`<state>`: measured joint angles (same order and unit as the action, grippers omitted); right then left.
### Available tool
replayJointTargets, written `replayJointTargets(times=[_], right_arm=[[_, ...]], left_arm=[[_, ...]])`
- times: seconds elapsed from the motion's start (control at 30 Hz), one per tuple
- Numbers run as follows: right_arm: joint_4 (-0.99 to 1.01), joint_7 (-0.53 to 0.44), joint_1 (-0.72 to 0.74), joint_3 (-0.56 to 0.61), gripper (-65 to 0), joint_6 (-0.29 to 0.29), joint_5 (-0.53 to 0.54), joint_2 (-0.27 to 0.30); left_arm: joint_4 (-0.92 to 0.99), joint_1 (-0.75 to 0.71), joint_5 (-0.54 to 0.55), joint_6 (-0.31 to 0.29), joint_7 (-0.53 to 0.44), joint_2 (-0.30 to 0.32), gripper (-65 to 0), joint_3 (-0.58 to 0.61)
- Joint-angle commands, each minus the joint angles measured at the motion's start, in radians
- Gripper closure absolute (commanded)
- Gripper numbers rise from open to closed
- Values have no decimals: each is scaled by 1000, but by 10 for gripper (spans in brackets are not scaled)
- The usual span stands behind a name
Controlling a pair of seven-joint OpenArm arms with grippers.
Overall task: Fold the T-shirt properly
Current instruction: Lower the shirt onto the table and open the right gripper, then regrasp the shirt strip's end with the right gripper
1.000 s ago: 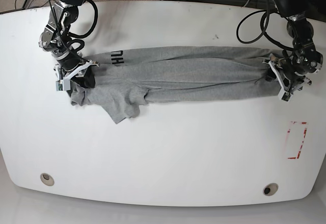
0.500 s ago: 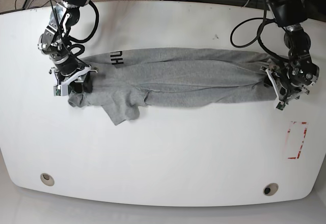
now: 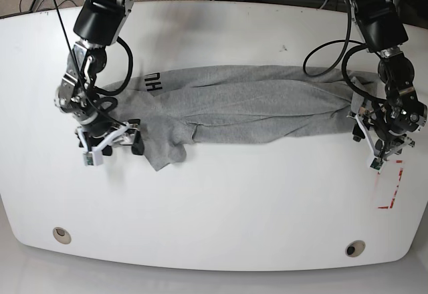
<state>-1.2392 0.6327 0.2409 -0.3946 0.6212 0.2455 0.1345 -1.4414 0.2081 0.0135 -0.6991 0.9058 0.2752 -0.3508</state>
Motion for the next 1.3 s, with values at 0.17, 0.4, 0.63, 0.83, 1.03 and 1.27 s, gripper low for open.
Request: replayJointTargets(times=[0.17,0.4,0.63,0.83,1.03,1.27], right_arm=[[209,-103,143,104,-552,10,22,18],[295,-147,185,159,-556,10,22,20],[361,-192,203,211,-556,6,22,17],[457,-258,225,231,-544,4,22,17],[485,-307,223,231,-309,9,21,18],[480,-311,222,231,0,12,21,21]], left_arm=[[-63,17,27,1,-7,17,-337,-4],[-66,-6,27,1,-7,23,-337,-4],[-68,-17,27,1,-7,23,-337,-4],[-68,-19,27,1,-7,22,-337,-6],[-68,-29,27,1,-7,22,-337,-6],[-68,-31,27,1,-7,23,-337,-6]])
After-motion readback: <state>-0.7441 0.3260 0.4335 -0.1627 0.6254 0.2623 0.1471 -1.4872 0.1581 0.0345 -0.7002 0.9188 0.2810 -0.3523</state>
